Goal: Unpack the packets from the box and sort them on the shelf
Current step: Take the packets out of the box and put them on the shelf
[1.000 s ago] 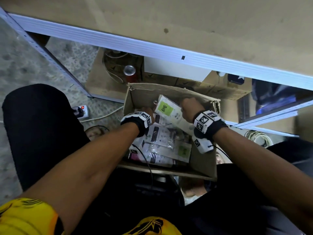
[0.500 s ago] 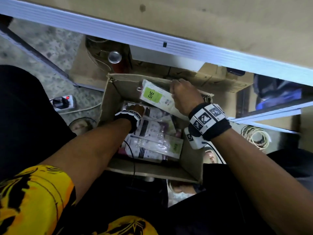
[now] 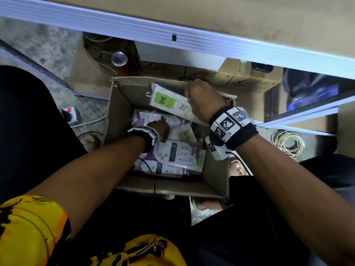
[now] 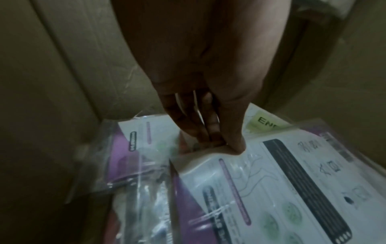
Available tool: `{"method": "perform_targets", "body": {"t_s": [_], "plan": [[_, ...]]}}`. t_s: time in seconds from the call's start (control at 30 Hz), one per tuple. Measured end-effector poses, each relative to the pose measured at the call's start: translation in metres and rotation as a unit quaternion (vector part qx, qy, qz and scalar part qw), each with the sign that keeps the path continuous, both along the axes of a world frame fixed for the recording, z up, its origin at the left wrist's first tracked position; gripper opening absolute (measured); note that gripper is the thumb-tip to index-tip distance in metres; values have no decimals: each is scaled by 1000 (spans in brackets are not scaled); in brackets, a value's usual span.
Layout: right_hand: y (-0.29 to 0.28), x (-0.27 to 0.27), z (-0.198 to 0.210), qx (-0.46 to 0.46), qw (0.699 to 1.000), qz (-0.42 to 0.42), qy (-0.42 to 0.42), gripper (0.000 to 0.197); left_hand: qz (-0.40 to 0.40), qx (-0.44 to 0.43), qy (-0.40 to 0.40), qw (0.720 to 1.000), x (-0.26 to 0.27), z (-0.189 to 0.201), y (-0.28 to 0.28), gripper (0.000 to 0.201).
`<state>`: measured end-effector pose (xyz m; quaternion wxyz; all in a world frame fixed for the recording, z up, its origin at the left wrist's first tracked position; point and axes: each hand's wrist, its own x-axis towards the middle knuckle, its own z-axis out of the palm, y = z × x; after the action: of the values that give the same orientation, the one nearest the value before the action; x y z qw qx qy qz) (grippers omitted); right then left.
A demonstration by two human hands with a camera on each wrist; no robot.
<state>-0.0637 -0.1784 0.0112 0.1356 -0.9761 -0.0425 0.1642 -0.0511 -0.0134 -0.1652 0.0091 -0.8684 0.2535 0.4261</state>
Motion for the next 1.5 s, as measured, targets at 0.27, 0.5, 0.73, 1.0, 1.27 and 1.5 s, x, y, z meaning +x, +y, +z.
{"method": "perform_targets", "body": {"t_s": [0.27,0.5,0.73,1.0,1.27,1.5], "plan": [[-3,-3,-1,7,1000,-20,-1,20,-30,-16,-3,999,-21,-2,-32,29],[-2,-2,-3,2,1000,-10,-9,22,-45,-8,21,999,-28,-7,-28,27],[-4,2,-7,3,1000,-6,-19,25,-21,-11,85,996,-31,-6,-18,35],[0,-11,-9,-13,1000,2,-4,43,-13,-30,63,997,-21,24,-16,32],[15,-7,4,-48,998,34,-26,24,-57,-85,-3,995,-22,95,8,18],[26,-11,30,-29,998,16,-56,16,-70,-156,-42,984,-21,169,30,17]]}}
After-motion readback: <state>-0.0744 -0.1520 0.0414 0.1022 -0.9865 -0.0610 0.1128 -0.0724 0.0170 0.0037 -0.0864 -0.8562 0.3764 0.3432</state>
